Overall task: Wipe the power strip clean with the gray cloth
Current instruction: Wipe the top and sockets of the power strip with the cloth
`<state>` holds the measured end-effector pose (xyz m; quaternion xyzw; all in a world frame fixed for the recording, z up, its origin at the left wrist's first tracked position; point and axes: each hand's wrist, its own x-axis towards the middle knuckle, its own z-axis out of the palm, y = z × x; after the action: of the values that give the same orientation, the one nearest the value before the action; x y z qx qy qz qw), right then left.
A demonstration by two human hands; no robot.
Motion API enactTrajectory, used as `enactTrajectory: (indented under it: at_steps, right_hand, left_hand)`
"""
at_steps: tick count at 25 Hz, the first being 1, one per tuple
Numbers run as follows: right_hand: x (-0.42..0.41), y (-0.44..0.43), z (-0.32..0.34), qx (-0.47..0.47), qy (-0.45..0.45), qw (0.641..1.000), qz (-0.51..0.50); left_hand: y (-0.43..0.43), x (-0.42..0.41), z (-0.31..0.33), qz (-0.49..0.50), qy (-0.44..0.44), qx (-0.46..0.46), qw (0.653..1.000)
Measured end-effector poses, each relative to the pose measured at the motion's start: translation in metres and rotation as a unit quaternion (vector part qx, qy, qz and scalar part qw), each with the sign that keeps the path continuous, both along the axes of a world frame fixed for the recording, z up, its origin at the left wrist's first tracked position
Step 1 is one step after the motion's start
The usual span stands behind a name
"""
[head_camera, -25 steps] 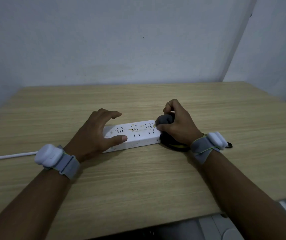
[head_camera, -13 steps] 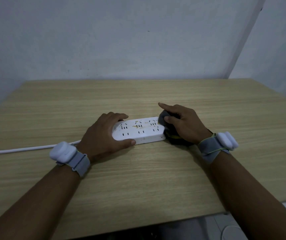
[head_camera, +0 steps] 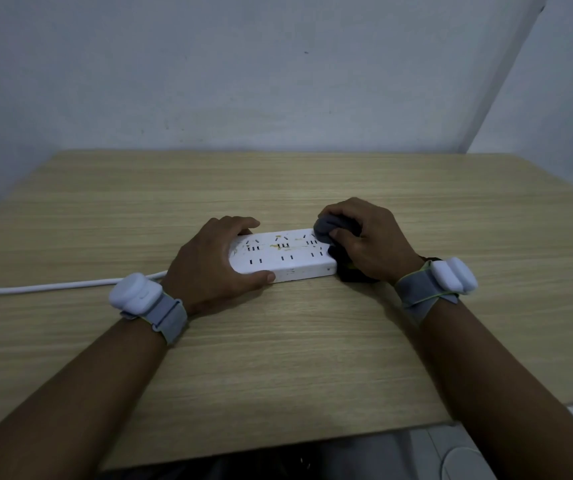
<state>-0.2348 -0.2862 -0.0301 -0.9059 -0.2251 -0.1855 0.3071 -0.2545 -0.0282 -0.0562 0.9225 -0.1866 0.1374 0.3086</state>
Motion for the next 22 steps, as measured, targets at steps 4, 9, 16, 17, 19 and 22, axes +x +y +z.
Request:
enactTrajectory:
  at_steps: [4,9,16,17,19,22]
  right_hand:
    - [0.002,0.004,-0.005,-0.058,-0.017,0.998,-0.031]
    - [0.005,0.008,-0.005,-0.040,0.020,0.999,-0.018]
    - [0.014,0.008,-0.005,-0.024,0.022,0.999,-0.032]
    - [0.017,0.010,-0.004,-0.025,0.028,0.999,-0.035]
    - [0.020,0.010,-0.004,-0.016,0.038,0.999,-0.011]
    - [0.016,0.006,-0.004,-0.007,0.035,0.999,0.036]
  left_hand:
    - [-0.002,0.000,0.000,0.000,-0.002,-0.005,1.000]
    - [0.000,-0.001,0.000,0.012,0.010,-0.017,1.000]
    - [-0.002,0.002,0.002,0.015,0.022,-0.025,0.999]
    - [-0.002,0.003,0.003,0.013,0.024,-0.027,0.999]
    - [-0.001,0.005,0.003,0.008,0.029,-0.030,0.999]
    - [0.000,0.008,0.004,-0.003,0.039,-0.032,0.999]
